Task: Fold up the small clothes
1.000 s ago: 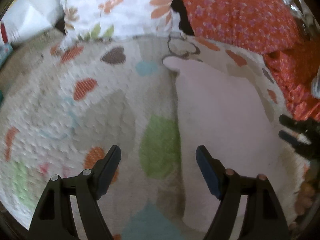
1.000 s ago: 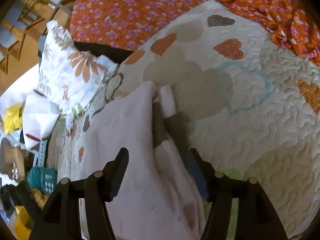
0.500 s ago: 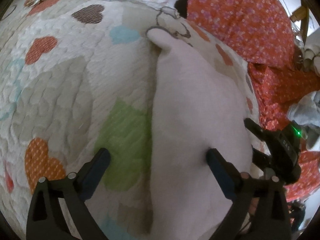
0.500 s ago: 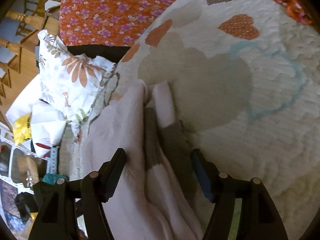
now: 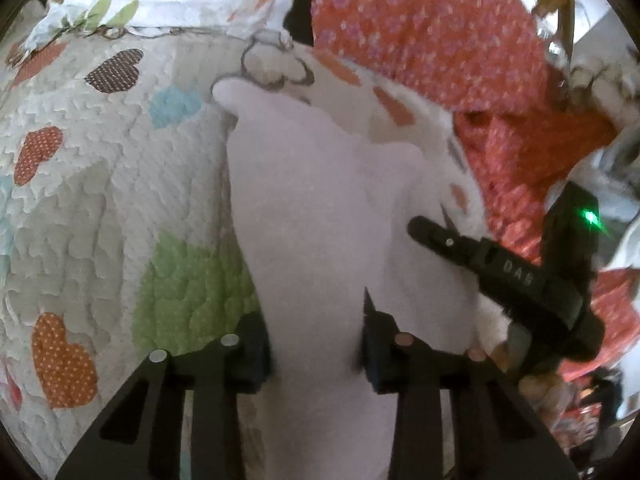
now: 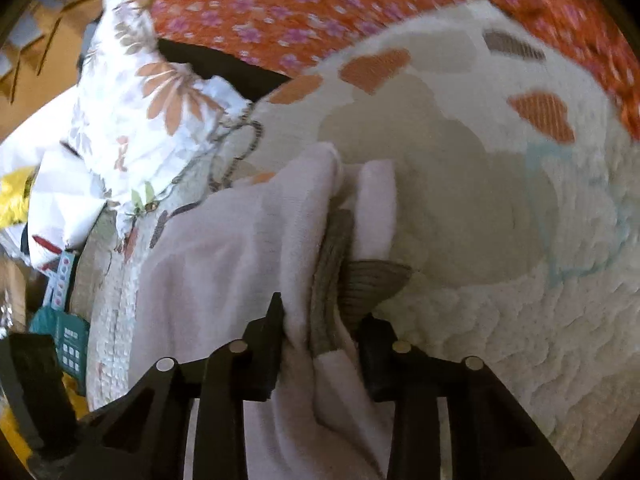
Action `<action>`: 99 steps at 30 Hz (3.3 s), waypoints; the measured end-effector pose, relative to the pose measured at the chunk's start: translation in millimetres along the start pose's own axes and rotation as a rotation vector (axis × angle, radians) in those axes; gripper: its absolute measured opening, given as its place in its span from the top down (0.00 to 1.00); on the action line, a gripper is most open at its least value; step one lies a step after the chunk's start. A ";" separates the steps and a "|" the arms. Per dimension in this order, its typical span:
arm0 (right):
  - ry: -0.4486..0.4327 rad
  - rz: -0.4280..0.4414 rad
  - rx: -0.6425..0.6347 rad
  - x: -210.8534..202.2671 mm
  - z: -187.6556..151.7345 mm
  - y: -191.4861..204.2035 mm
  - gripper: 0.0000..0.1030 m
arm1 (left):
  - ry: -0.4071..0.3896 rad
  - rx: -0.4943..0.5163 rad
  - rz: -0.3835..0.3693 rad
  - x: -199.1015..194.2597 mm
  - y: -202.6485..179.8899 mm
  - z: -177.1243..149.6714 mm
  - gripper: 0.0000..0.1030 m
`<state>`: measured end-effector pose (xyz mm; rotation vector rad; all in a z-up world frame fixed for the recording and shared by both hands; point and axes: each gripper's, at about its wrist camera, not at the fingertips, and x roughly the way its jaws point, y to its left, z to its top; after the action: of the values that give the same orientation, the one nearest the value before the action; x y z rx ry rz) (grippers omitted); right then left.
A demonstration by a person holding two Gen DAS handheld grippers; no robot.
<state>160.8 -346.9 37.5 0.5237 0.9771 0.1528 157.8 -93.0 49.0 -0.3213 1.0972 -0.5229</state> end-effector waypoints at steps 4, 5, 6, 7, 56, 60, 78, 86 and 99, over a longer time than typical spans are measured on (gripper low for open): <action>-0.043 0.086 -0.025 -18.5 2.6 31.2 0.68 | -0.055 -0.025 -0.003 -29.5 7.0 7.1 0.67; -0.050 0.101 -0.029 -20.3 2.9 38.0 0.68 | -0.069 -0.026 0.008 -36.5 10.0 8.0 0.67; -0.054 0.106 -0.035 -19.5 3.3 44.9 0.68 | -0.079 -0.030 0.034 -42.1 14.1 9.8 0.65; -0.051 0.097 -0.035 -15.8 3.9 48.9 0.66 | -0.077 -0.036 0.058 -42.9 18.1 10.3 0.62; -0.152 -0.169 -0.251 -105.5 -68.4 113.8 0.37 | -0.694 0.155 0.640 -196.0 -20.3 -81.3 0.00; -0.118 -0.200 -0.252 -112.3 -92.1 103.0 0.35 | -0.548 0.135 0.586 -170.8 -7.2 -90.2 0.00; 0.037 -0.339 -0.338 -55.8 -121.4 82.5 0.33 | -0.275 0.114 0.543 -102.9 28.9 -89.5 0.00; 0.053 -0.341 -0.347 -45.8 -119.9 85.8 0.30 | -0.201 0.086 0.536 -91.2 51.4 -91.3 0.00; 0.057 -0.363 -0.455 -30.8 -130.7 110.0 0.30 | -0.157 0.036 0.516 -91.8 69.8 -95.6 0.00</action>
<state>47.9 -216.3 55.8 -0.0778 1.0377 0.0596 55.8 16.5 43.0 -0.0386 0.9693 -0.0559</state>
